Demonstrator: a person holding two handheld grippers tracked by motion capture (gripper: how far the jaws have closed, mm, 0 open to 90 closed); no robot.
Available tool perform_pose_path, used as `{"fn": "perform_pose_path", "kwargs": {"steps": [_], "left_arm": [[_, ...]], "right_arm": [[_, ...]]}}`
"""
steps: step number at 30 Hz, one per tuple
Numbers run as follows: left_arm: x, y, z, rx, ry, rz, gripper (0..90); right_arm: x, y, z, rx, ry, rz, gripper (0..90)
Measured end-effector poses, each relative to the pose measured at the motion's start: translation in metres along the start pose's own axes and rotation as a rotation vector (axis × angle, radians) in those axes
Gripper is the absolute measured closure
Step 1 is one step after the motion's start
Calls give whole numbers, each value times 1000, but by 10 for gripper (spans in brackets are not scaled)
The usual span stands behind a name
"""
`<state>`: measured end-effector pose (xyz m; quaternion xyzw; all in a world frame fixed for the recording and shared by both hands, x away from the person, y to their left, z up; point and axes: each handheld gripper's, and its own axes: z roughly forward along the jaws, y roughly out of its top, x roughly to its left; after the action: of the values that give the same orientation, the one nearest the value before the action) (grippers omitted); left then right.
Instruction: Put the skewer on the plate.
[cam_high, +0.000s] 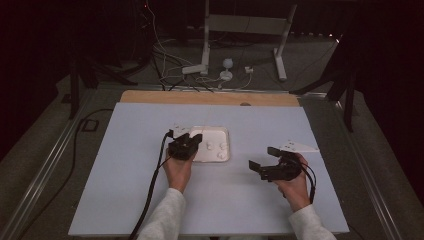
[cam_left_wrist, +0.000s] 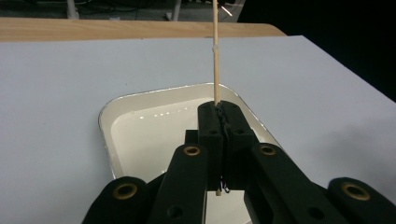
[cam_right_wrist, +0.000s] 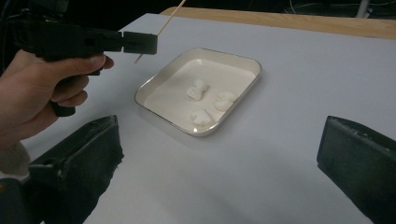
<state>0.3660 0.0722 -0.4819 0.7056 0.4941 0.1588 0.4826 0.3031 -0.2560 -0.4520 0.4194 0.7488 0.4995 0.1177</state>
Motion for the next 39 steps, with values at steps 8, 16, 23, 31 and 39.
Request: {"fn": "perform_pose_path", "kwargs": {"steps": [8,16,23,31,39], "left_arm": [[-3,-6,11,24,10,-6,892],[-4,-14,20,54,36,-9,890],[-3,-22,27,78,64,-31,889],[2,-28,32,119,83,-85,793],[6,-25,27,71,0,-113,475]], "right_arm": [[-11,-13,-17,-9,-19,23,0],[-14,-26,-25,11,-31,15,0],[-18,-27,-33,-10,-38,31,0],[-20,-28,-36,-14,-41,36,0],[-21,-29,-38,-17,-46,38,0]]}}
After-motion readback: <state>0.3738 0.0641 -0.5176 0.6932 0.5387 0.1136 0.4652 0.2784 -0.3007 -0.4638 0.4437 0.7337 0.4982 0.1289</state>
